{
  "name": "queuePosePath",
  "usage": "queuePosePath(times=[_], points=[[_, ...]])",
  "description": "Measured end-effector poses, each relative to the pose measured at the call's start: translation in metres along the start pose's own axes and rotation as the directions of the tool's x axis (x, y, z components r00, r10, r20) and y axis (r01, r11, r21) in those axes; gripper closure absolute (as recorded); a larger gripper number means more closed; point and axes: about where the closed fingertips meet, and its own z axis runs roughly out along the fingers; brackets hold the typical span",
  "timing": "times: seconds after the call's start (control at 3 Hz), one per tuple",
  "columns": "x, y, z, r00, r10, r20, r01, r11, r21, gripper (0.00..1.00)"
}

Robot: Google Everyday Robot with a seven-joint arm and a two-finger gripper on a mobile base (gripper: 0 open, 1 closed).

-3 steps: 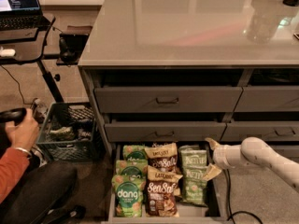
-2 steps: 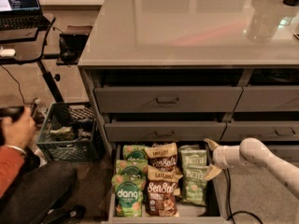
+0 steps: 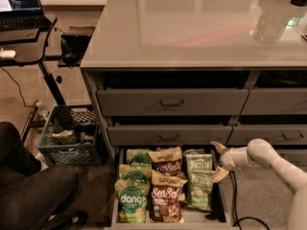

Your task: Pick green jalapeno chip bag from bottom drawer and place on counter

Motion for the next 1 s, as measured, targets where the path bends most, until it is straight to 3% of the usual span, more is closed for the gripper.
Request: queuePosePath(times=[0.33, 1.0], points=[[0.009, 0.005, 0.008, 0.999, -0.009, -0.042, 0.009, 1.0, -0.002, 0.0], [0.082, 0.04, 0.037, 0.989, 0.068, -0.133, -0.079, 0.9934, -0.083, 0.0]])
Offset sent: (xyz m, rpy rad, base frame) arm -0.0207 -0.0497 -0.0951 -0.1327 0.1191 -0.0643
